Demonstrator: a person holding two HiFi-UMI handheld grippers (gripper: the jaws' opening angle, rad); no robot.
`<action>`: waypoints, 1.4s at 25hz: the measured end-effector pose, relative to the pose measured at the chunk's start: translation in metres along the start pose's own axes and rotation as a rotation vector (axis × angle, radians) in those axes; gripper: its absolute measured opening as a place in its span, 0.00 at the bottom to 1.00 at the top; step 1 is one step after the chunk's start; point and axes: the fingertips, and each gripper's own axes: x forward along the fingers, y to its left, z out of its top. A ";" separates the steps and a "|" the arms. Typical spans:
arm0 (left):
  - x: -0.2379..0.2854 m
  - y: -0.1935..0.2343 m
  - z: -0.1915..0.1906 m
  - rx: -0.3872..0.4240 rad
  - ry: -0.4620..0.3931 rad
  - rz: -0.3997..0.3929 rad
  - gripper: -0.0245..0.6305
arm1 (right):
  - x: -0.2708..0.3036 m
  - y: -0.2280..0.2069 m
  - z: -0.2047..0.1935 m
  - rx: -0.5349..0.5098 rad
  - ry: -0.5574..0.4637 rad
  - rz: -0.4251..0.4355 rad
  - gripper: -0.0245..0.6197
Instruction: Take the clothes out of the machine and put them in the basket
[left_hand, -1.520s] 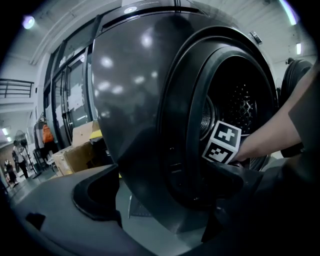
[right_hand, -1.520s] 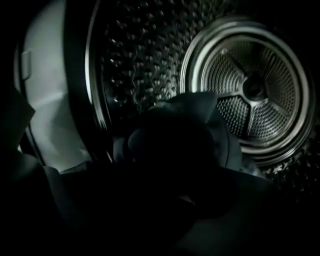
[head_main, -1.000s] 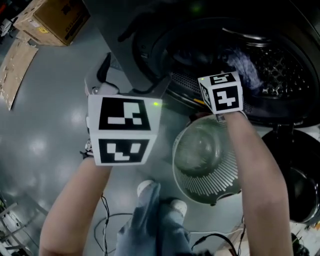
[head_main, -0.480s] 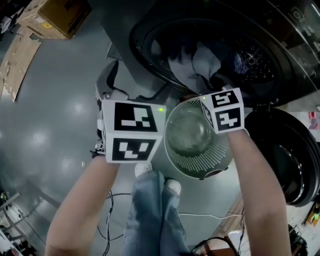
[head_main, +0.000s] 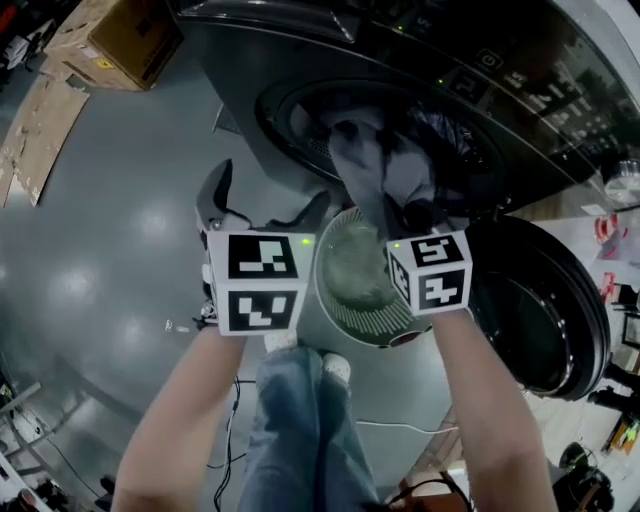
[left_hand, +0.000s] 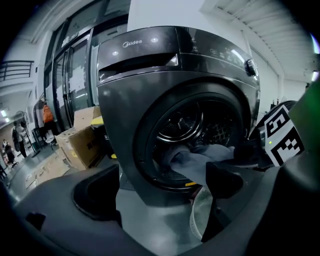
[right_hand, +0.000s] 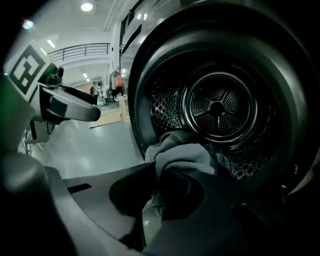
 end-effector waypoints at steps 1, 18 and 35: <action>-0.003 -0.002 0.002 -0.004 0.001 -0.002 0.87 | -0.007 0.004 -0.001 0.001 0.005 0.004 0.07; -0.036 -0.024 -0.008 -0.046 0.037 -0.016 0.87 | -0.099 0.038 -0.085 0.135 0.136 0.027 0.07; -0.037 -0.058 -0.030 -0.024 0.077 -0.093 0.87 | -0.117 0.070 -0.229 0.360 0.938 0.099 0.07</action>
